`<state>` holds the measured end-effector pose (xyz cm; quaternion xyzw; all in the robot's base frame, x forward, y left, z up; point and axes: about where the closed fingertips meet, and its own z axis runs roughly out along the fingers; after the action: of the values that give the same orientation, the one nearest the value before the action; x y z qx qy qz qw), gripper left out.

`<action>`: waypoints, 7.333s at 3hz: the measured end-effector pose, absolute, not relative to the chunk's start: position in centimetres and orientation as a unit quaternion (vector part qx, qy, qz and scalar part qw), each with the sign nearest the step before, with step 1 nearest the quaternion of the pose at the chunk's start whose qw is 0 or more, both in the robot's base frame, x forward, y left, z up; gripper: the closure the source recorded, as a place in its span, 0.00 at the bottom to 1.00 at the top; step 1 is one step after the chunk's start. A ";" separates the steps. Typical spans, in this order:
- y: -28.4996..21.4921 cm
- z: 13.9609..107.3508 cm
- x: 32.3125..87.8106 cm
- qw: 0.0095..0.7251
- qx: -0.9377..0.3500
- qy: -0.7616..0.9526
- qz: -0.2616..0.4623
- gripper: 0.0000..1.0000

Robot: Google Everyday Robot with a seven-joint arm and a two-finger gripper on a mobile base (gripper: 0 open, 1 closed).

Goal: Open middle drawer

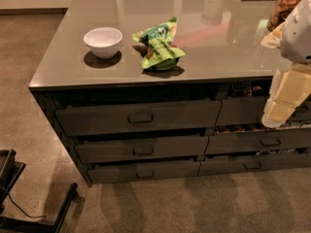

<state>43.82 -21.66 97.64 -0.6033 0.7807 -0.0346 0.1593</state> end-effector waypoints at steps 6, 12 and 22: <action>-14.1 75.0 47.4 0.199 -0.640 0.742 0.035 0.00; -10.3 59.2 52.4 0.267 -0.676 0.687 0.029 0.00; -9.1 43.3 62.7 0.310 -0.674 0.670 0.027 0.00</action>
Offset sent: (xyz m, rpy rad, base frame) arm 0.0106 0.0296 -0.0859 0.0860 0.0383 0.1013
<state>62.69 -9.07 43.34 -0.6741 0.6699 0.0270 0.3100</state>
